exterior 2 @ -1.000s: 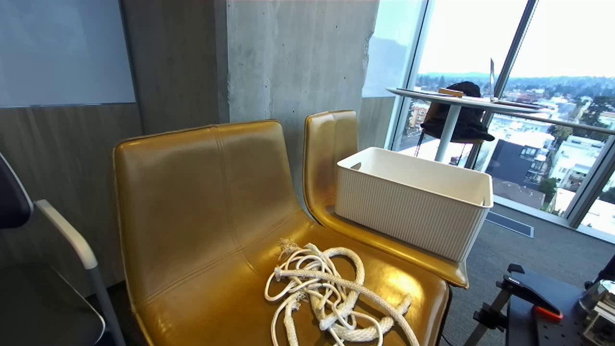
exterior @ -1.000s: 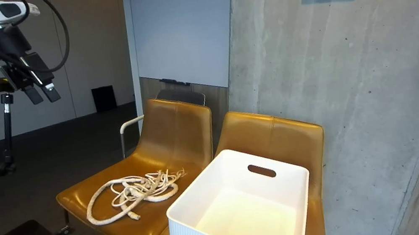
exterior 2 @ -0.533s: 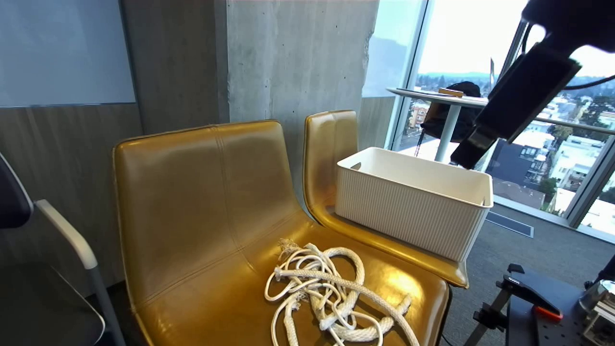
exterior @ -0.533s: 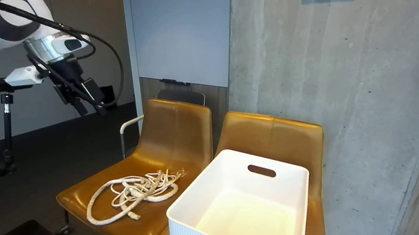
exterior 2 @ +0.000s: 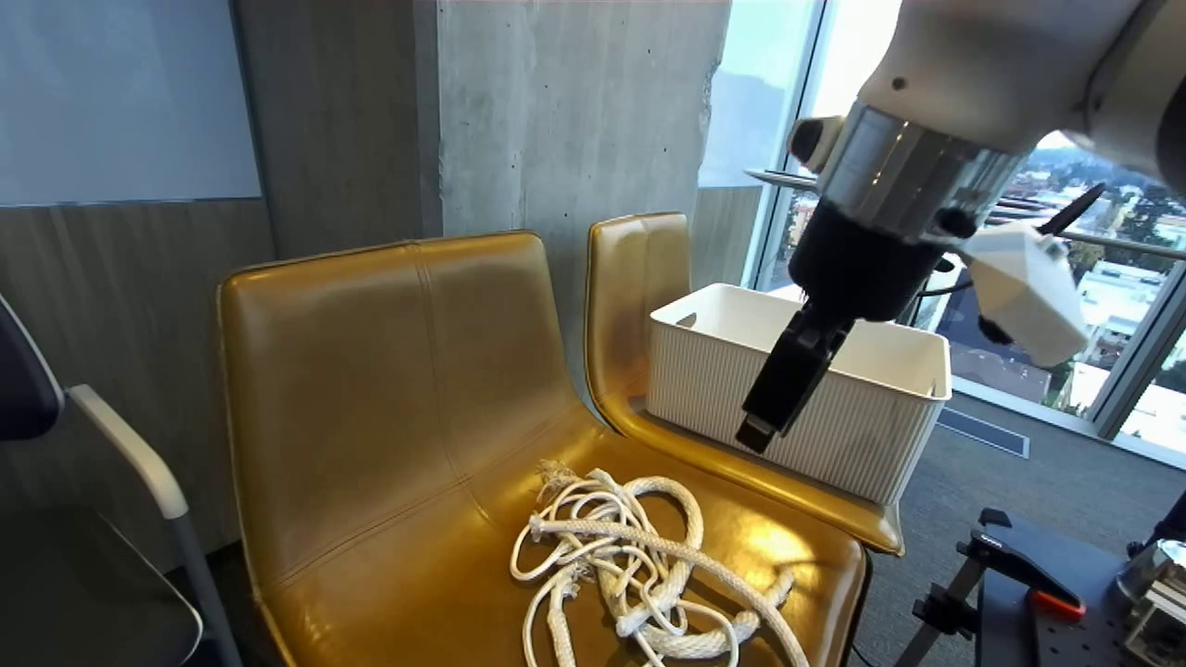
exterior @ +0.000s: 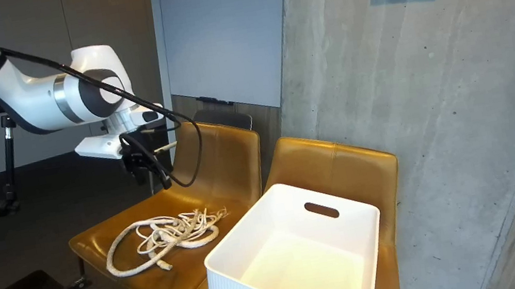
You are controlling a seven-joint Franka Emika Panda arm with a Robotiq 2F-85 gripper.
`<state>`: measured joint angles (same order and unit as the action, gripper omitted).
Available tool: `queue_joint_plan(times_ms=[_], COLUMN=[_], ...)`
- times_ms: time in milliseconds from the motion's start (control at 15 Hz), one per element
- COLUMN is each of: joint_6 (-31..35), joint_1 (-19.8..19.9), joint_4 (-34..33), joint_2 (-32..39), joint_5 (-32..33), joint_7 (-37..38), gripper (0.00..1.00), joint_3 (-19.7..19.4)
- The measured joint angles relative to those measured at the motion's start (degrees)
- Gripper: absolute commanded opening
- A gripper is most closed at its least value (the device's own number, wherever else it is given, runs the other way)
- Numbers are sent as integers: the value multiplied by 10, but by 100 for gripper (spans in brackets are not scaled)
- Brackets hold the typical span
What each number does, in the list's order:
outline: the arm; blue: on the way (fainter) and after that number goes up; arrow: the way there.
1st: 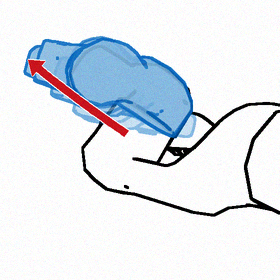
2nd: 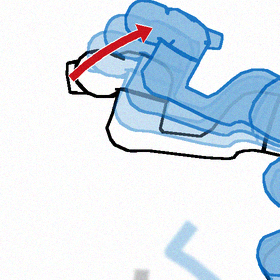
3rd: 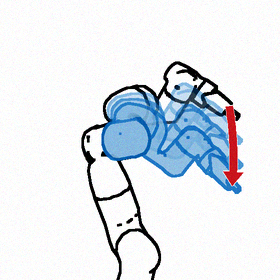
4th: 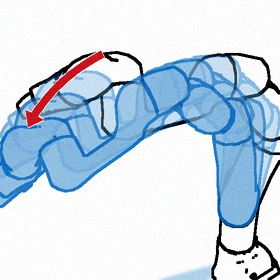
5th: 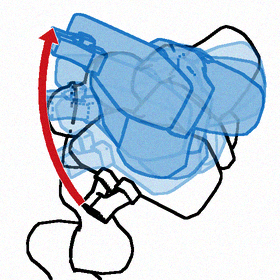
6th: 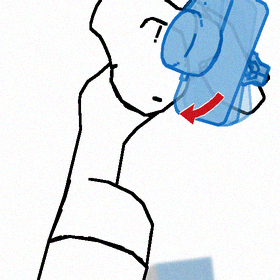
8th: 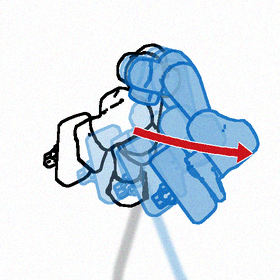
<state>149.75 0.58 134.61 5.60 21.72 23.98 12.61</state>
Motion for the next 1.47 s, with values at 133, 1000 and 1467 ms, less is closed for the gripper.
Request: queue_joint_plan(times_ms=[133,1000,1467], joint_6=[14,89,92], joint_1=[-19,-110,-124], joint_4=[-17,-95,-127], joint_2=[51,265,293], joint_5=[11,-5,-41], joint_7=[1,-16,-39], gripper=[100,74,20], joint_3=[-29,-152,-162])
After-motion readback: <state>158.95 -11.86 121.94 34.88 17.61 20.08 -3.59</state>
